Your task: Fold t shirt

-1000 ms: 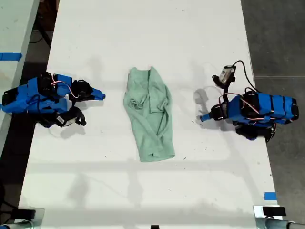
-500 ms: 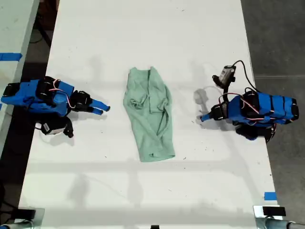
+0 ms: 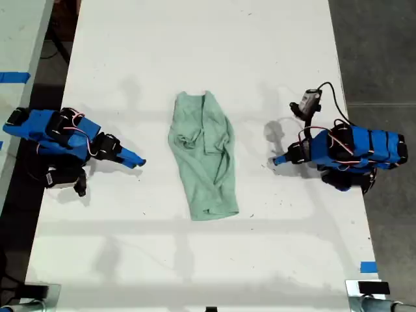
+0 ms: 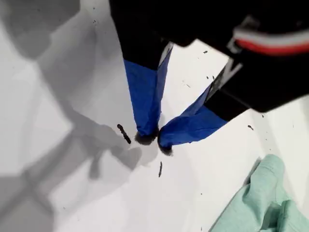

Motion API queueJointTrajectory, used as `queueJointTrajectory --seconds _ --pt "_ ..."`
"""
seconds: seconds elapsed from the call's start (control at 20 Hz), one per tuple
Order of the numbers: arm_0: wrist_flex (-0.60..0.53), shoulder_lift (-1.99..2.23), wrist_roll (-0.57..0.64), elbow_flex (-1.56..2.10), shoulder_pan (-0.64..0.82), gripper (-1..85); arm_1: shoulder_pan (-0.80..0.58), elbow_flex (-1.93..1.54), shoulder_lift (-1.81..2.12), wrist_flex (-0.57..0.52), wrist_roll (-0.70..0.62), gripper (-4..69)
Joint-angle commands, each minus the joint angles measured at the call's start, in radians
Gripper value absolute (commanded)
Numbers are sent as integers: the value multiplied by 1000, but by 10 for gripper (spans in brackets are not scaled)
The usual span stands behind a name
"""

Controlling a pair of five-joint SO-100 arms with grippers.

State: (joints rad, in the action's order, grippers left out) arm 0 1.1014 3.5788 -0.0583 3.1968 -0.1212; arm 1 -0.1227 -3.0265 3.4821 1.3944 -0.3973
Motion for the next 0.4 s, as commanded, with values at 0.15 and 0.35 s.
queueJointTrajectory --seconds 0.15,0.35 --pt "-5 3 -15 8 -11 186 -5 -72 11 -29 -6 35" --pt "-5 3 -15 8 -11 186 2 -72 11 -29 -3 35"
